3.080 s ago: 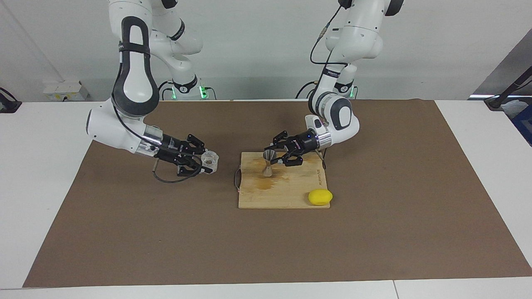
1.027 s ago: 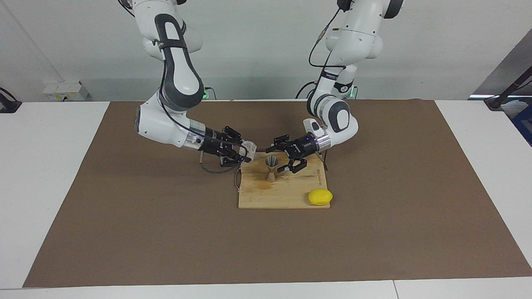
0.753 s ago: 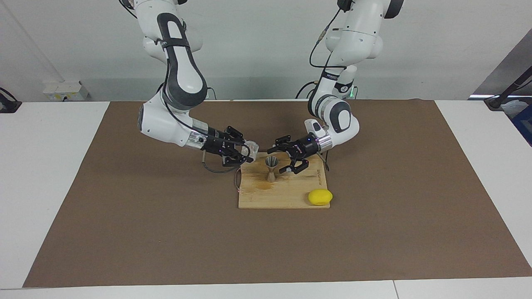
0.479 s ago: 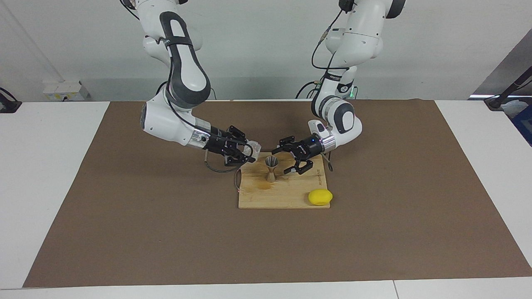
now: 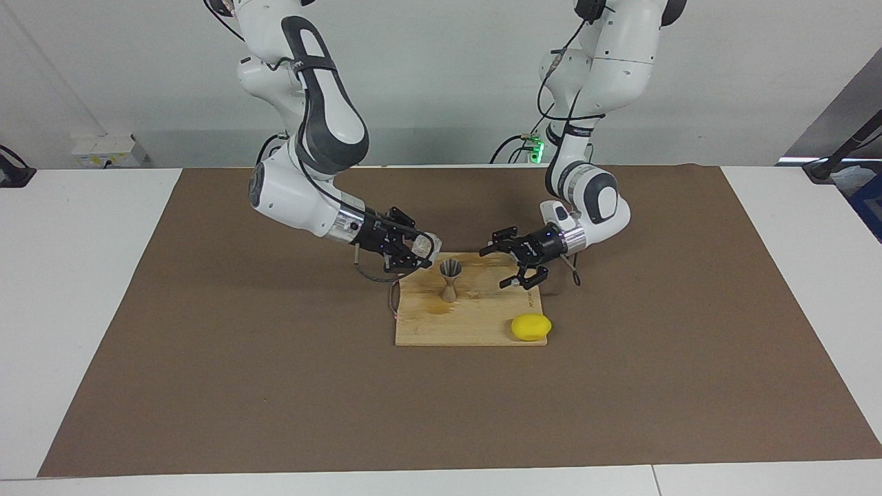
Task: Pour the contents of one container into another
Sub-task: 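Release the metal cup and withdraw the left gripper while the right gripper approaches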
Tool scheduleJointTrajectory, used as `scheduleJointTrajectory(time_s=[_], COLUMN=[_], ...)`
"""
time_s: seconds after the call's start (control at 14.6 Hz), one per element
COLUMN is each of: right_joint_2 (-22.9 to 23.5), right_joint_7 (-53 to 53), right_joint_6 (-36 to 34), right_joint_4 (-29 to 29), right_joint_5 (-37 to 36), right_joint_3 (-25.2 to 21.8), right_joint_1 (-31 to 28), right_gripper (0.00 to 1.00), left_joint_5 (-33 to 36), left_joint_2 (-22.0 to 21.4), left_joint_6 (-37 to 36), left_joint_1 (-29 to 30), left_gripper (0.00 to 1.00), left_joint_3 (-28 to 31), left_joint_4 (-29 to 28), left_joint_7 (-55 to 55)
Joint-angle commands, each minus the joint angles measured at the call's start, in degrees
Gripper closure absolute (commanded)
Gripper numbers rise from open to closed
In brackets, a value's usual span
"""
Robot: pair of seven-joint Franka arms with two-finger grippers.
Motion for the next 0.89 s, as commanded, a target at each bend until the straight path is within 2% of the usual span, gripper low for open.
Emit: scheduleJointTrajectory(time_s=[0.0,0.62,0.82], right_joint_2=[0.8,1.7,2.2], right_joint_7=[4.4,6.7,6.7], right_joint_6=[0.9,2.7,4.1], right_joint_4=[2.4,4.1,4.0], right_joint_5=[-3.8,-8.2,-8.7], right_joint_3=[0.0,0.1,0.0], right_joint_1=[0.2,1.1,2.1], right_gripper=[1.00,1.00,1.00], left_joint_5=[5.6,30.8,38.5], left_joint_2=[-3.3,-6.7,-10.3], left_joint_6=[-2.9,-9.8,-10.5], left_joint_1=[4.9,20.8,23.9], left_gripper=[0.00,0.00,0.00], left_joint_3=[-0.4,-0.1,0.0], left_joint_4=[-3.1,-1.5,-0.8], left_joint_7=[3.4,-3.6,-9.2])
